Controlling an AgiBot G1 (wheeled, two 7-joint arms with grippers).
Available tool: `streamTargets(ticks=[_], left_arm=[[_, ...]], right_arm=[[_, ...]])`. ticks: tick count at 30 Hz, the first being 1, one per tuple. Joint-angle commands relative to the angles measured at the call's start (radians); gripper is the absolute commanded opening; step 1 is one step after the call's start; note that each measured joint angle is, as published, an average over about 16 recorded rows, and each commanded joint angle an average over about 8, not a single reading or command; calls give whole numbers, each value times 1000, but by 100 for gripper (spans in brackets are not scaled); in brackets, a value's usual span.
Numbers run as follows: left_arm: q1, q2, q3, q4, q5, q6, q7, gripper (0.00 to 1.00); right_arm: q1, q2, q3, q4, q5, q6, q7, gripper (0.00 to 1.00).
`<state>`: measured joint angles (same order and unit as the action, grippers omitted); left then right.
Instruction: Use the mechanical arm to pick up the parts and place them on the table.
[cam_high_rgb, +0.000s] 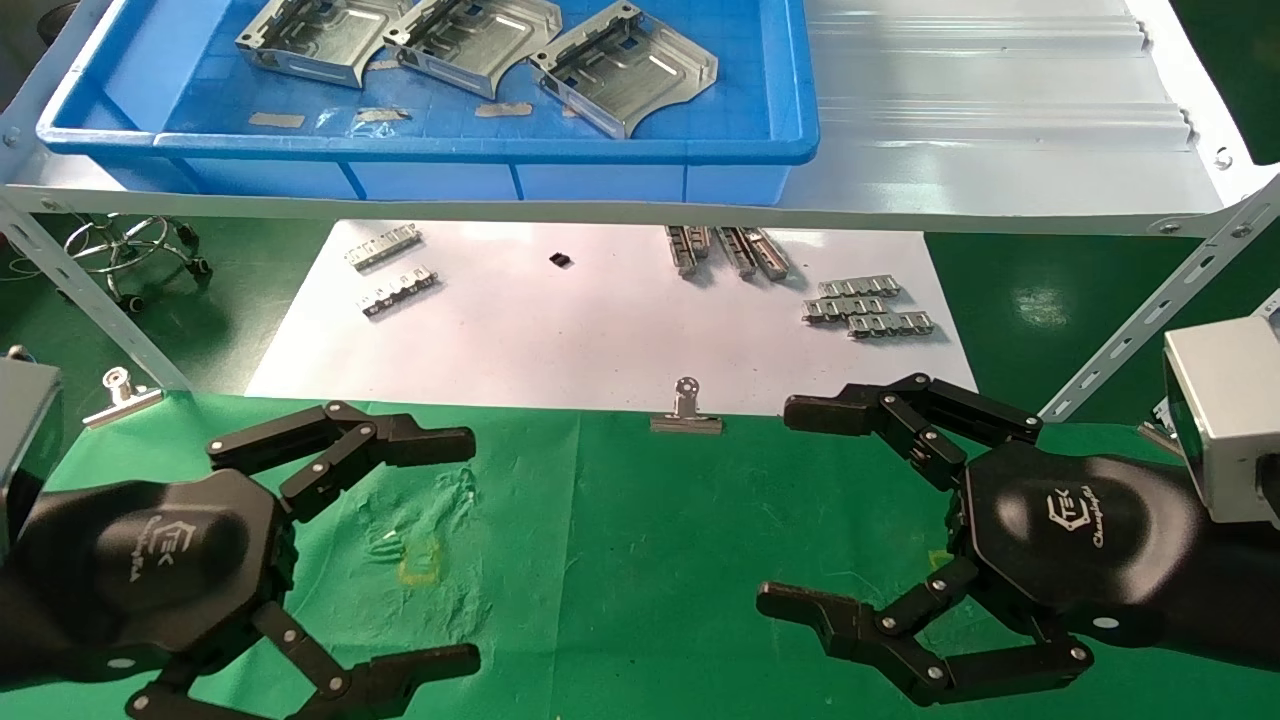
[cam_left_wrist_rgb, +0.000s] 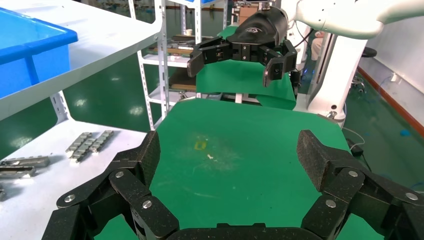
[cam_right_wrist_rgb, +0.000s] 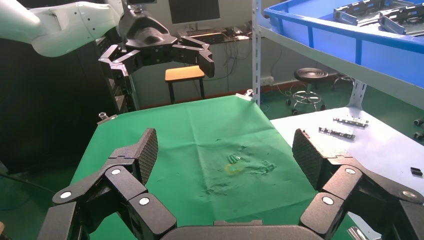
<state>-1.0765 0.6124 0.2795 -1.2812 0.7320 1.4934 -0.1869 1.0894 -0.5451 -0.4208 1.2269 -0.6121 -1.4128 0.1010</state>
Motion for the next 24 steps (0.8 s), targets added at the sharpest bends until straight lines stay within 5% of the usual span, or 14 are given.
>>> streamTargets(ticks=[1, 11, 19, 24], left_arm=[[0, 0, 0, 0, 0, 0, 0, 100], [0, 0, 0, 0, 0, 0, 0, 100], [0, 0, -1, 0, 0, -1, 0, 100], [-12, 12, -5, 8, 2, -27, 1, 100]], right_arm=[[0, 0, 0, 0, 0, 0, 0, 100], [0, 0, 0, 0, 0, 0, 0, 98], [0, 0, 0, 0, 0, 0, 0, 6], [0, 0, 0, 0, 0, 0, 0, 0]])
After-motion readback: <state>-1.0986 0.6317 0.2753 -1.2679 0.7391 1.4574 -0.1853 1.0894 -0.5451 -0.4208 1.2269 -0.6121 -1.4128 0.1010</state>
